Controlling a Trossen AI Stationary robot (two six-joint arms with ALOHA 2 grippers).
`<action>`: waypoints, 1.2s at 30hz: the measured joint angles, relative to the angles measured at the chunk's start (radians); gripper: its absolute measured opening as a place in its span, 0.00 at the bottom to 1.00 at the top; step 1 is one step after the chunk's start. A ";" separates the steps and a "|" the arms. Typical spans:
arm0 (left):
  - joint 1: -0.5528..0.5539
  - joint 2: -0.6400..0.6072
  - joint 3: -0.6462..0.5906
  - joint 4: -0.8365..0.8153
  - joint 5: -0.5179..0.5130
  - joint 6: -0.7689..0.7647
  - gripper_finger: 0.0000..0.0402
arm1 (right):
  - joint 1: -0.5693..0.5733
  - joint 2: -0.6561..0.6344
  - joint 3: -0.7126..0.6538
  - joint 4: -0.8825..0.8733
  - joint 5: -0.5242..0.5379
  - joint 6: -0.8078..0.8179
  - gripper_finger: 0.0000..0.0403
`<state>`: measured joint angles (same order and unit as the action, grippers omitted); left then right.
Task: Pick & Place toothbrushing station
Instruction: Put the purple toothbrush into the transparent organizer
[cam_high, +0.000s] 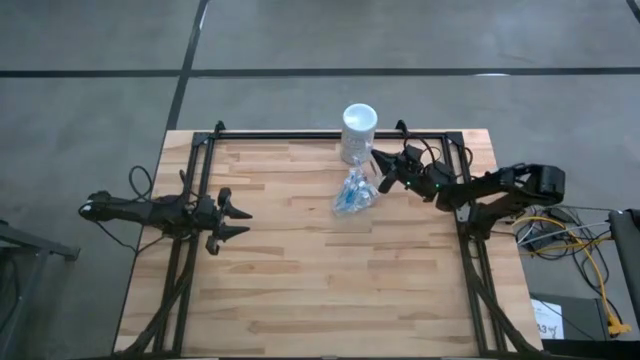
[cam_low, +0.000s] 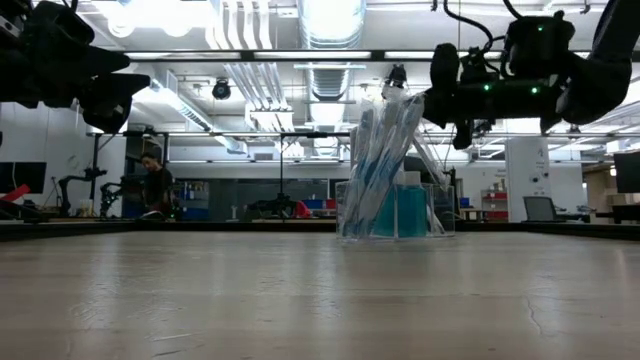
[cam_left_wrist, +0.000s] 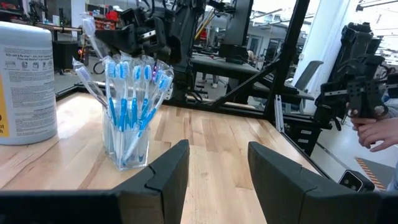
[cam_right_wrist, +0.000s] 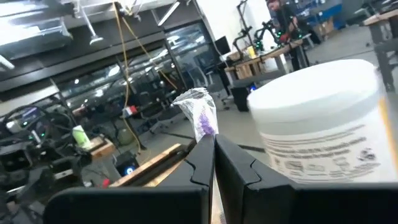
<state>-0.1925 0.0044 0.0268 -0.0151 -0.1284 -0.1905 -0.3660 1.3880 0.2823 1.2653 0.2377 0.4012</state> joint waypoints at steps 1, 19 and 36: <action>0.000 0.000 0.000 0.000 0.000 0.000 0.42 | -0.003 0.010 -0.006 0.026 -0.001 0.000 0.02; 0.000 0.000 0.000 0.000 0.000 0.000 0.42 | -0.034 0.140 -0.099 0.207 -0.003 0.176 0.02; 0.000 0.000 0.000 0.000 0.000 0.000 0.42 | -0.011 0.139 -0.196 0.208 -0.010 0.299 0.02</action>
<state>-0.1925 0.0043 0.0269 -0.0151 -0.1287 -0.1907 -0.3771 1.5272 0.0863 1.4730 0.2272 0.7000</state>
